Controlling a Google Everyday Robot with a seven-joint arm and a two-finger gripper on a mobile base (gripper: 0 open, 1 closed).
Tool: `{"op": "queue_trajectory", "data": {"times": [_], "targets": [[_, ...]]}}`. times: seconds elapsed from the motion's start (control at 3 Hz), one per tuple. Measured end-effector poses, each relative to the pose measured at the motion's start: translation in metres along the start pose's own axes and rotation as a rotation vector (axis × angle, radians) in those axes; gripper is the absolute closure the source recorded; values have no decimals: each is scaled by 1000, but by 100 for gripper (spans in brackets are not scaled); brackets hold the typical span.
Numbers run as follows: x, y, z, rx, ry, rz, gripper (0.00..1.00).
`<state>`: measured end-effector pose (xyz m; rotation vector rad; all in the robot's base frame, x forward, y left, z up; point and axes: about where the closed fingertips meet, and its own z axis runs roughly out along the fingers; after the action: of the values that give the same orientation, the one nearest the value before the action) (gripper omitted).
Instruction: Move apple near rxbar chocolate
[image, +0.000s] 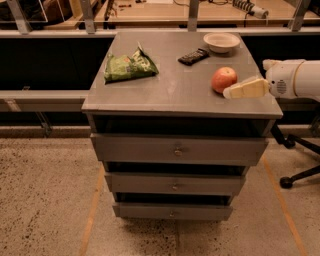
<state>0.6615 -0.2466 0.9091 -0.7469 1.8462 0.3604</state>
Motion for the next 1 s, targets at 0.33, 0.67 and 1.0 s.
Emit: {"op": "queue_trajectory", "data": {"times": [0.33, 0.67, 1.0], "targets": [[-6, -8, 28, 18, -81, 9, 0], [-7, -19, 49, 30, -128, 12, 0], [3, -27, 66, 17, -124, 25, 0]]}}
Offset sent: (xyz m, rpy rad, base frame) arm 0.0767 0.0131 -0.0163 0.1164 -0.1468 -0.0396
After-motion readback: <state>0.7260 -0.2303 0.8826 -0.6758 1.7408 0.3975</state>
